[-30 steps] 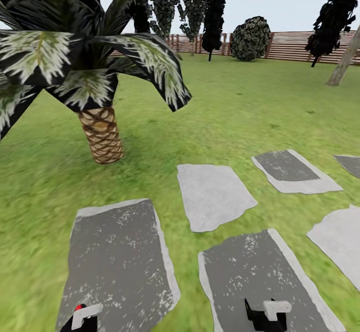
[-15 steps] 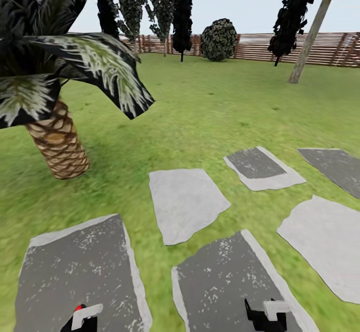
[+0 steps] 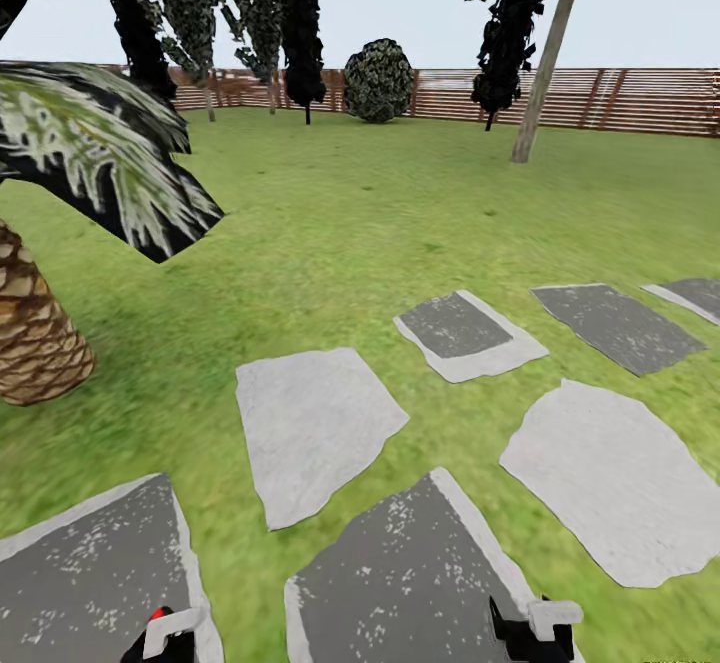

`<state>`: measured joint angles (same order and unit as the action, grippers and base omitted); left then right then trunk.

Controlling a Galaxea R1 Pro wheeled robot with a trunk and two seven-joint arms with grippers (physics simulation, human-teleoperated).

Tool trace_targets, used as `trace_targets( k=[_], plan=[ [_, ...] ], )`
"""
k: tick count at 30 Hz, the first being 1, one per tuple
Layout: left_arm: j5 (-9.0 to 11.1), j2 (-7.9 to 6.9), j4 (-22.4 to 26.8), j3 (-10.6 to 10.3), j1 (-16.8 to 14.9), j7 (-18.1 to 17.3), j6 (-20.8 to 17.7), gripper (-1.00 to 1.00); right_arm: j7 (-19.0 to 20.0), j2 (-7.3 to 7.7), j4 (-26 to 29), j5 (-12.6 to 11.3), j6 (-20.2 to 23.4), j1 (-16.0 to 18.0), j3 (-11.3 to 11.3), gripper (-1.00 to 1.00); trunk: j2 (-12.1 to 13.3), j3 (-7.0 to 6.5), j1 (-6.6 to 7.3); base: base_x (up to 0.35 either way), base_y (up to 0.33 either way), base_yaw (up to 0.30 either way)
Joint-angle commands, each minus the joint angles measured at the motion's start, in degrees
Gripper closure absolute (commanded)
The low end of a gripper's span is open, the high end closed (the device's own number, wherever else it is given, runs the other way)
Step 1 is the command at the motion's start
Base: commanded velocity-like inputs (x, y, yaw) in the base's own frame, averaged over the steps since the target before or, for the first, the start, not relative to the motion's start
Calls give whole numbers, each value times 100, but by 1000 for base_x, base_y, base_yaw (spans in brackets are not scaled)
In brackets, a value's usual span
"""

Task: In the garden, pick up the pesticide atomizer on the floor and spray pesticide onto both trees until each tree trunk is fully covered.

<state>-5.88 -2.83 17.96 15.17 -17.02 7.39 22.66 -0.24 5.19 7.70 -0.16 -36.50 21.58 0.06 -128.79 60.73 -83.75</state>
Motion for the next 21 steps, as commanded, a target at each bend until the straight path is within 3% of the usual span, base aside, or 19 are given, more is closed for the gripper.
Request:
trace_targets(
  k=[1, 17, 21],
  plan=[
    [-62, 2, -3, 24, -3, 25, 19, 100, -2, 0, -6, -1, -15, 4, 2, -100, -1, 4, -1, 243, -180, -300],
    [-54, -13, -3, 30, -3, 25, 19, 100, -2, 0, -6, -1, -15, 4, 2, -100, -1, 4, -1, 280, -157, -300],
    [-54, -16, -3, 30, -3, 25, 19, 100, -1, 0, -6, -1, -15, 4, 2, -100, -1, 4, -1, 334, -70, -79]
  ],
)
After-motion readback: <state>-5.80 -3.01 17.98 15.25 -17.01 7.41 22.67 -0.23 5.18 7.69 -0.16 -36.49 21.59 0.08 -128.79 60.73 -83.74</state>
